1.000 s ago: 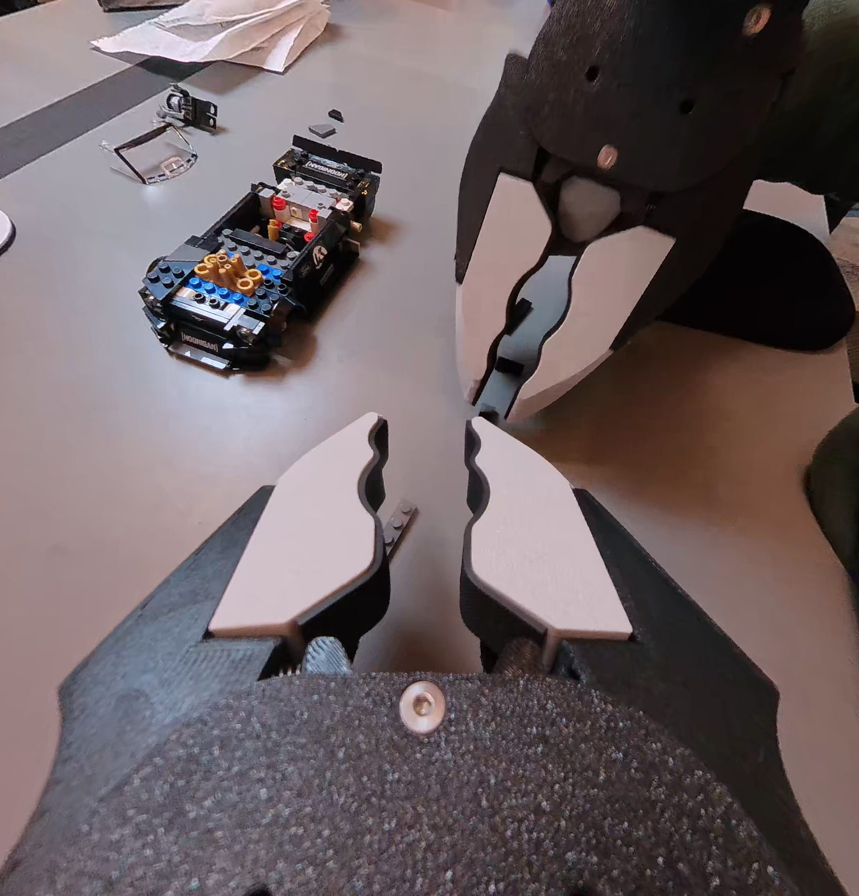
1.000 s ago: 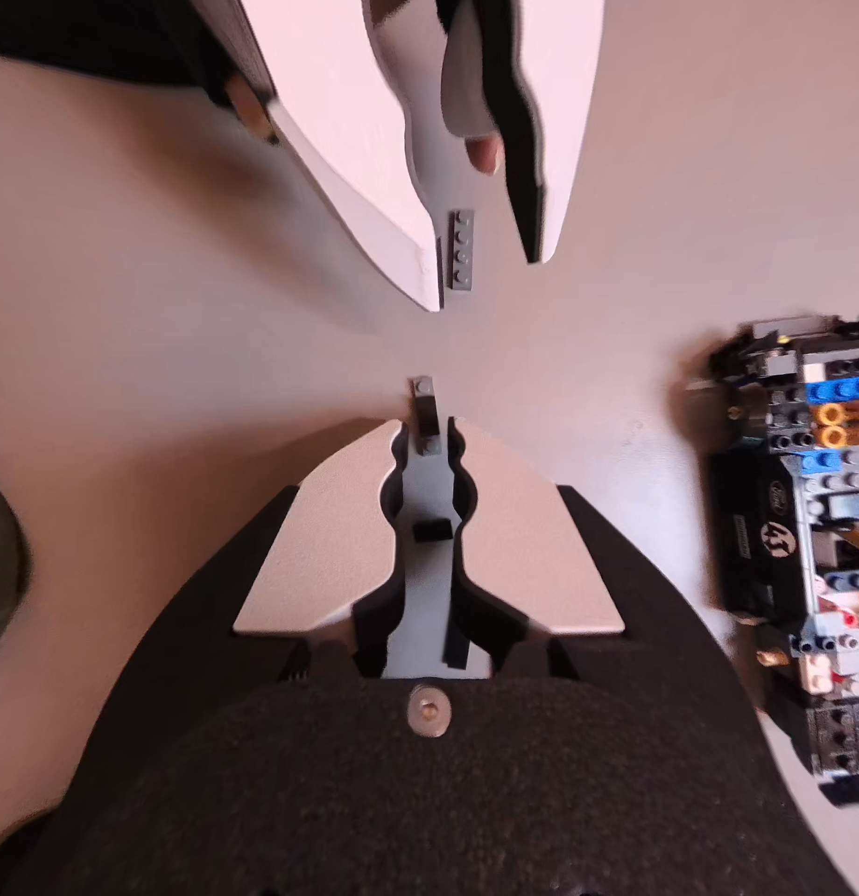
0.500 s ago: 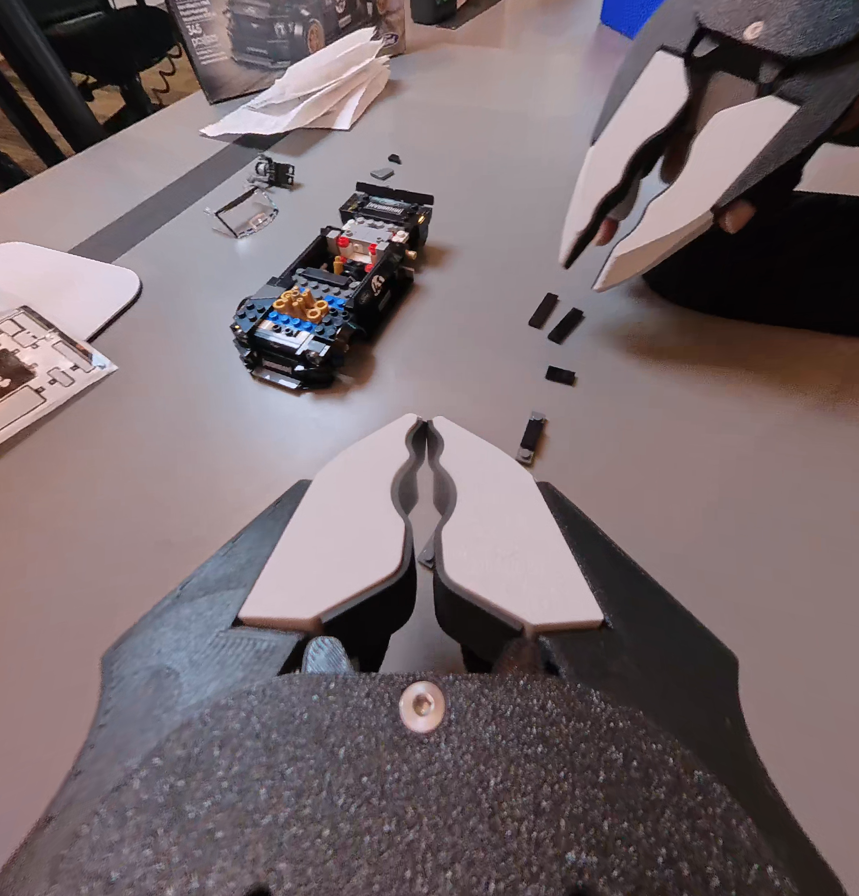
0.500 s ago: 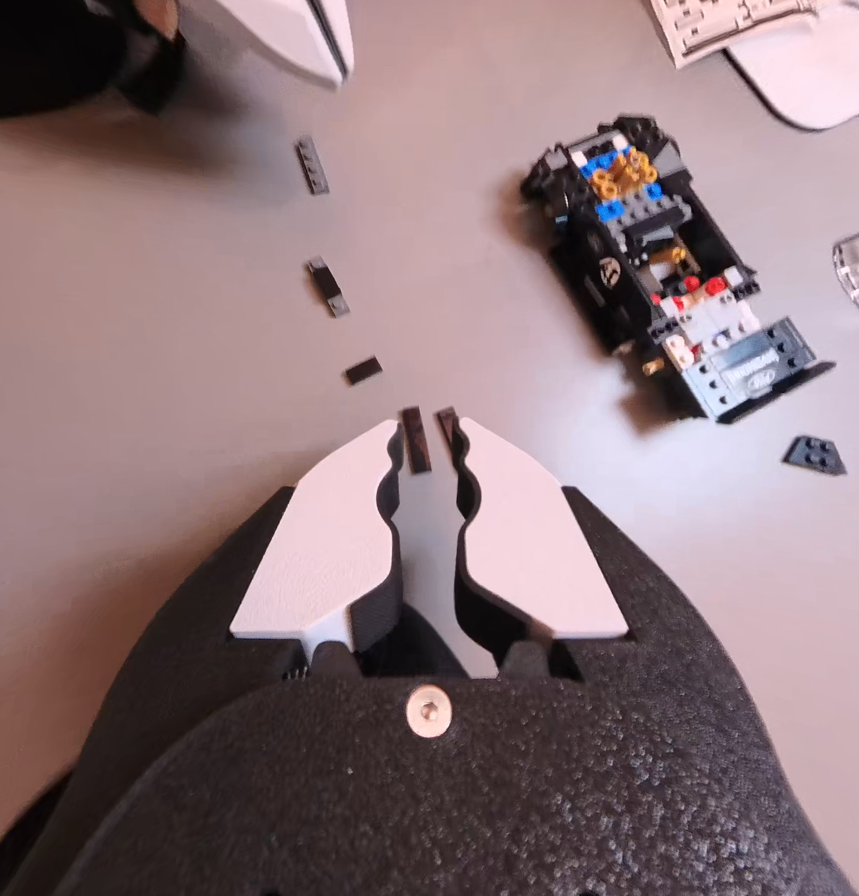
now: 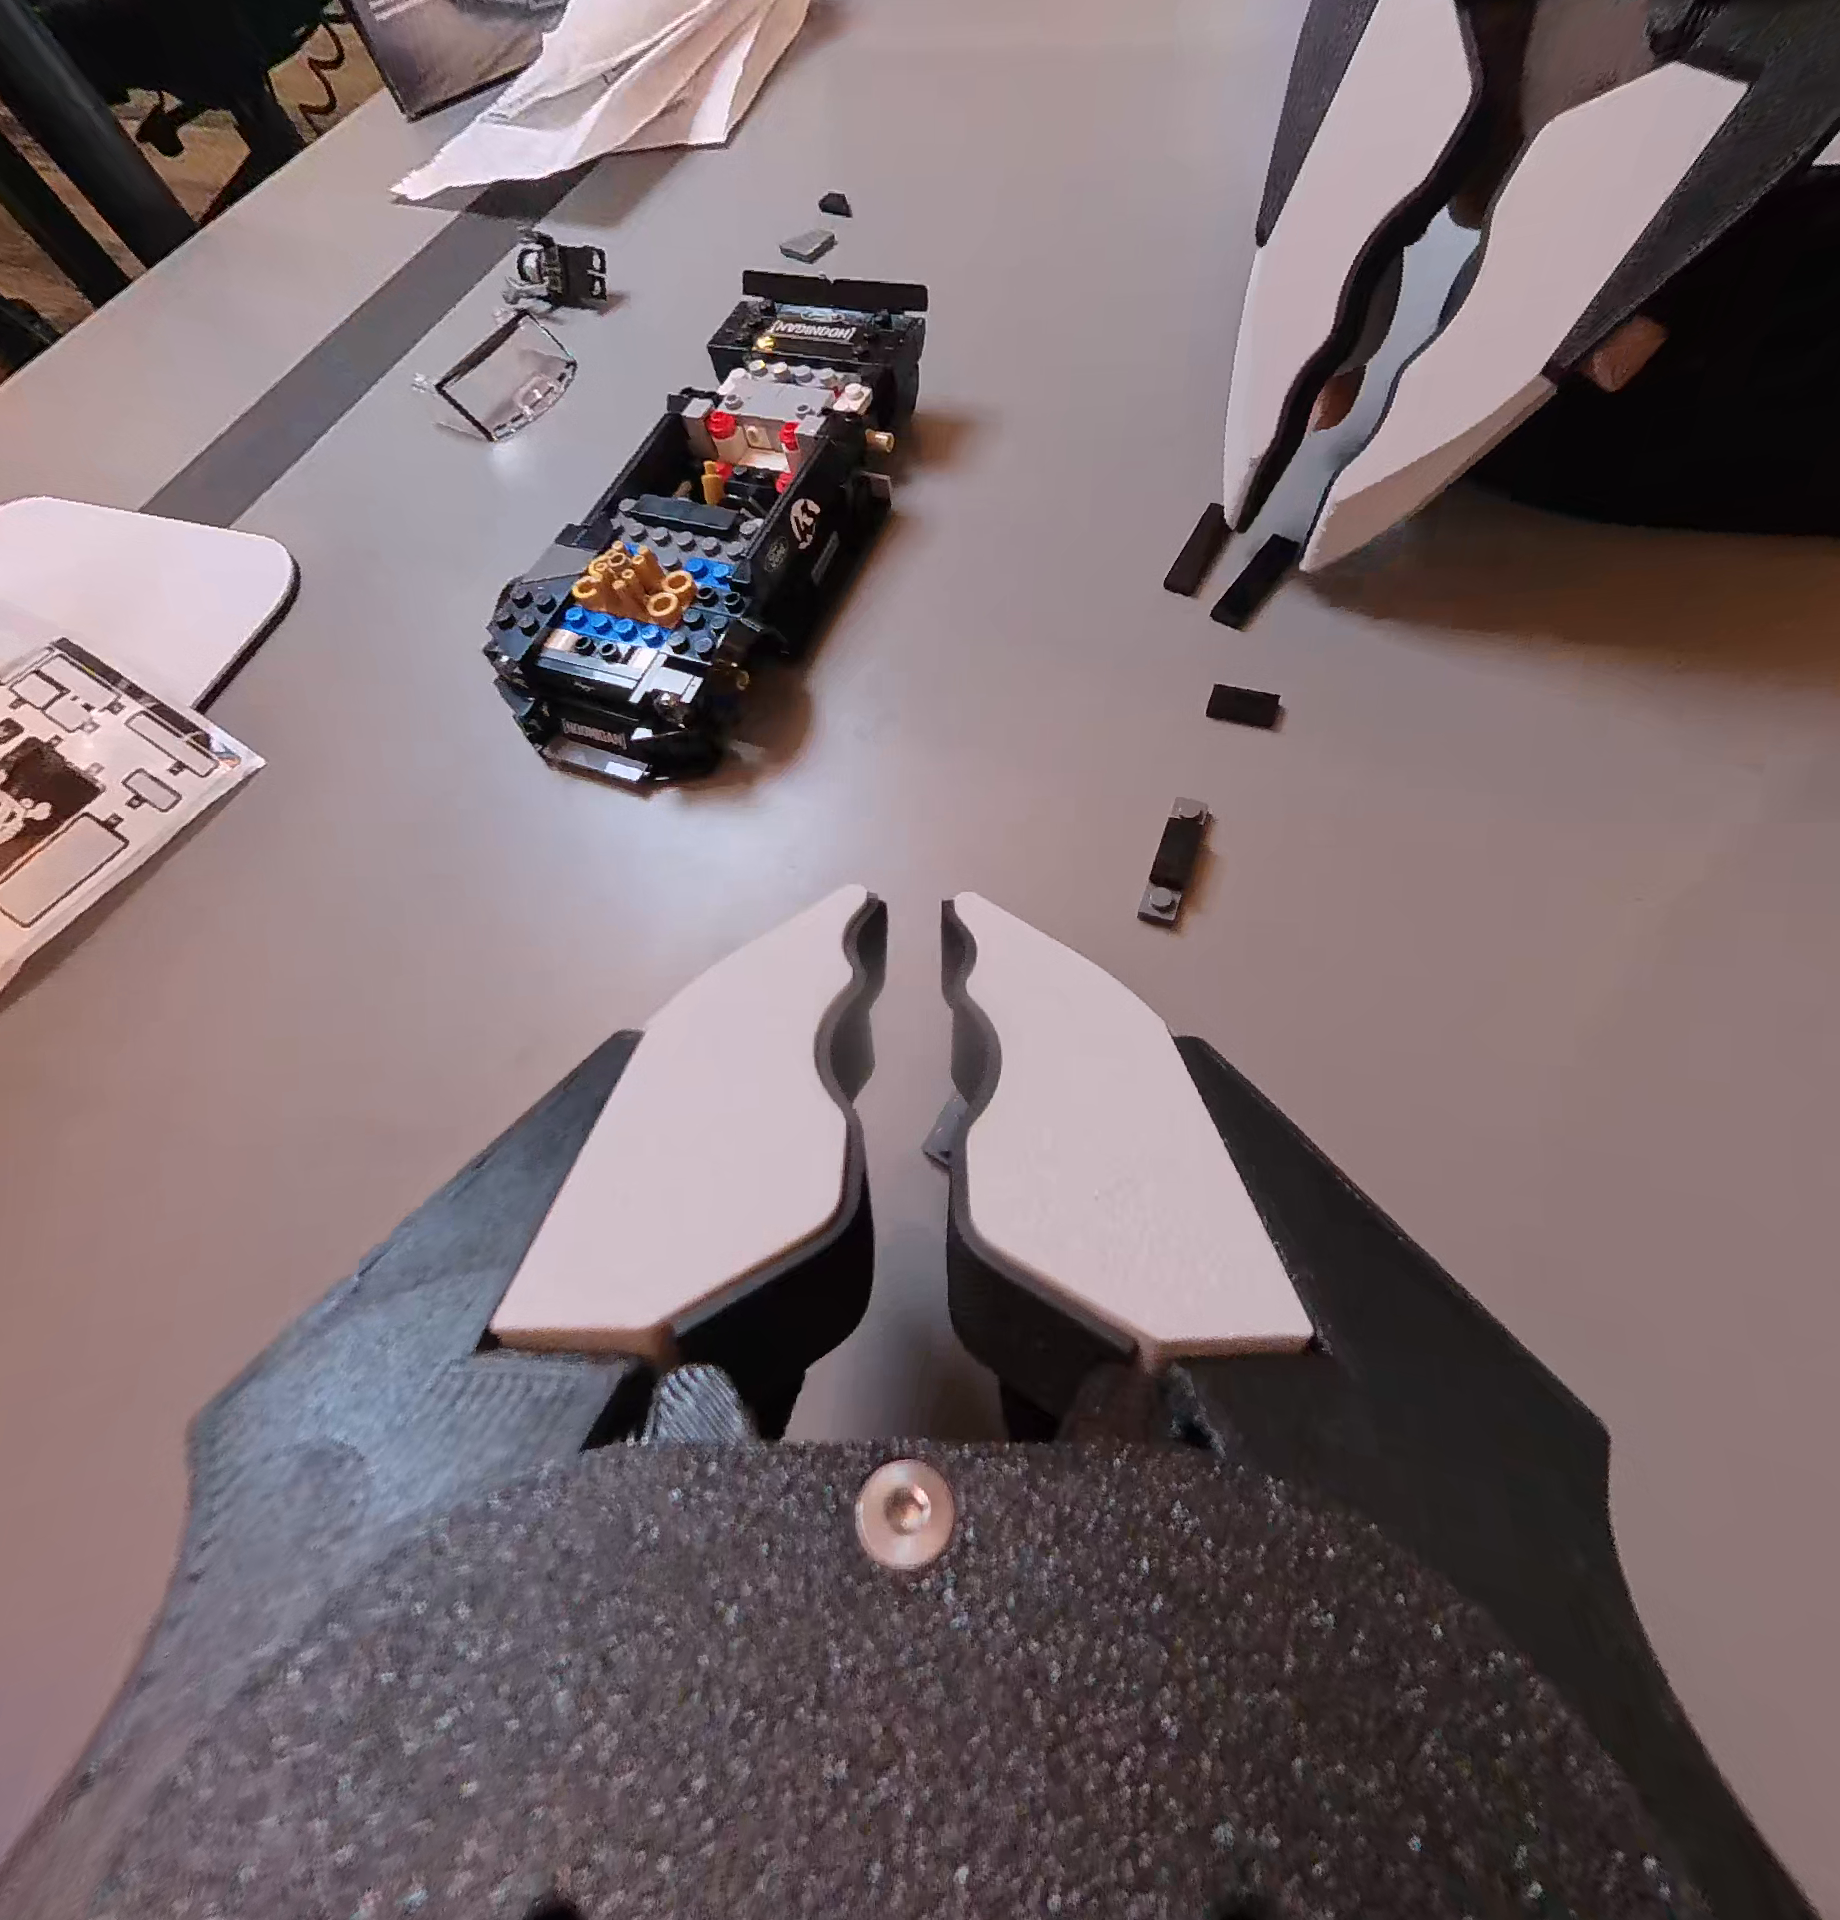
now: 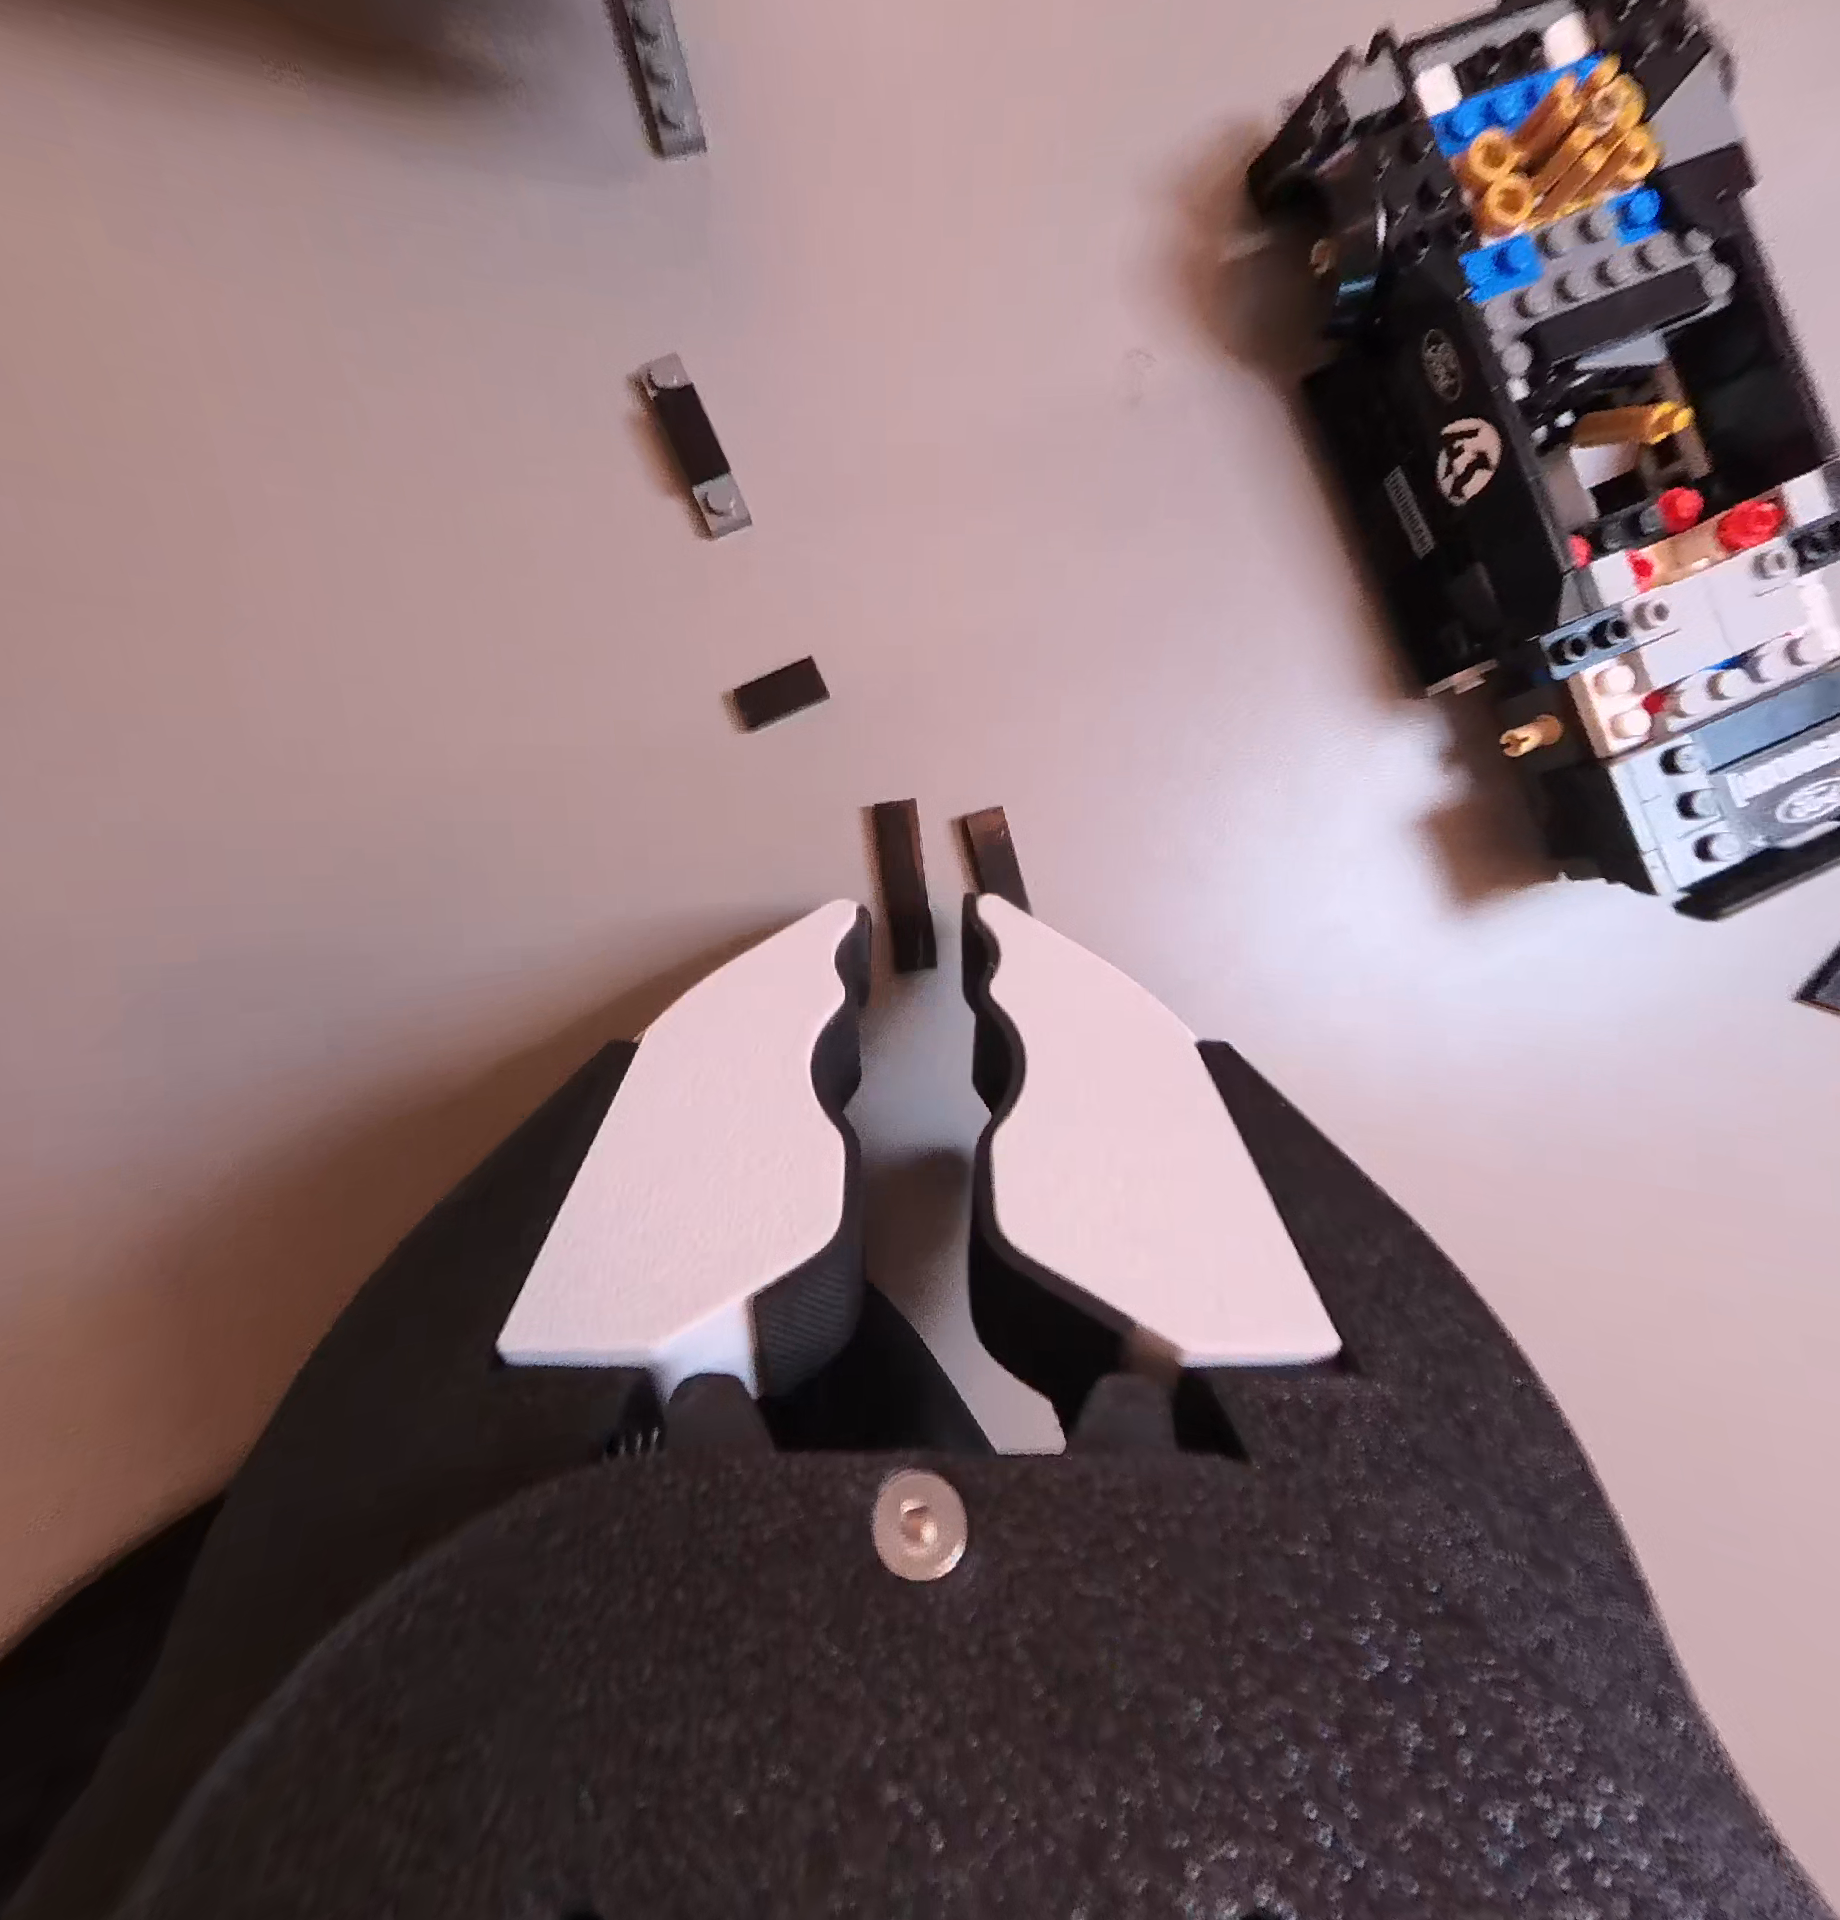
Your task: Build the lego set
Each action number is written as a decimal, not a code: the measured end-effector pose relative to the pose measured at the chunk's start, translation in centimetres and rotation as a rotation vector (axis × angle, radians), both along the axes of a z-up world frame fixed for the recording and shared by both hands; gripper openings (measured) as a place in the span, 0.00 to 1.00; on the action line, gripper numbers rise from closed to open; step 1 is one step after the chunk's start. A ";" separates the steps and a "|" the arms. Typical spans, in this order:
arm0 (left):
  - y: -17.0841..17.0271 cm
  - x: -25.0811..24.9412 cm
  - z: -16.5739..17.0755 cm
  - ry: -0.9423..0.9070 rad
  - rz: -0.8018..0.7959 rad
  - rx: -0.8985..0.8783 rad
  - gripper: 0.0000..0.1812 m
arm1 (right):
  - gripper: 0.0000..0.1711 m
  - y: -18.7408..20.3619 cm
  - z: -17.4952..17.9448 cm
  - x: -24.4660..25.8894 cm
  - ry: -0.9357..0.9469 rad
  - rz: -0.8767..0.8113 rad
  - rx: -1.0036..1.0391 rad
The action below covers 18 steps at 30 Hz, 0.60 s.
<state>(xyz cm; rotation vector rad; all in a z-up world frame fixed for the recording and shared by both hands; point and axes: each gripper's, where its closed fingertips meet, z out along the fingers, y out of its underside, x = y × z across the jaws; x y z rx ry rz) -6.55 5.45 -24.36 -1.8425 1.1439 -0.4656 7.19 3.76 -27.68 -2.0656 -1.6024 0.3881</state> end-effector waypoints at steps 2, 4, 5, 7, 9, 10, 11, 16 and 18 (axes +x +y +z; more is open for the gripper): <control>-0.2 0.0 0.0 -0.004 -0.015 -0.017 0.07 | 0.09 -0.1 -0.5 0.2 -0.030 0.004 -0.026; -1.0 0.5 -0.7 0.004 -0.058 -0.074 0.12 | 0.07 -0.1 -0.5 0.0 -0.028 0.001 -0.062; -1.5 0.8 -1.2 0.019 -0.080 -0.105 0.15 | 0.06 -0.2 -0.5 0.0 -0.030 0.000 -0.082; -2.4 1.3 -2.2 0.061 -0.122 -0.139 0.18 | 0.05 -0.3 -0.6 0.0 -0.036 0.002 -0.103; -2.8 1.8 -2.4 0.090 -0.147 -0.127 0.17 | 0.05 -0.1 -0.5 -0.1 -0.045 0.003 -0.086; -3.1 2.1 -2.5 0.094 -0.160 -0.140 0.16 | 0.05 -0.1 -0.3 -0.2 -0.036 -0.001 -0.071; -3.4 2.5 -2.6 0.093 -0.172 -0.168 0.16 | 0.05 -0.1 0.0 -0.5 -0.011 -0.003 -0.067; -3.8 3.1 -3.3 0.165 -0.172 -0.234 0.16 | 0.04 -0.5 2.3 -1.7 0.119 -0.059 -0.045; -3.9 3.4 -3.5 0.178 -0.176 -0.252 0.15 | 0.05 -0.9 2.4 -2.1 0.141 -0.069 -0.048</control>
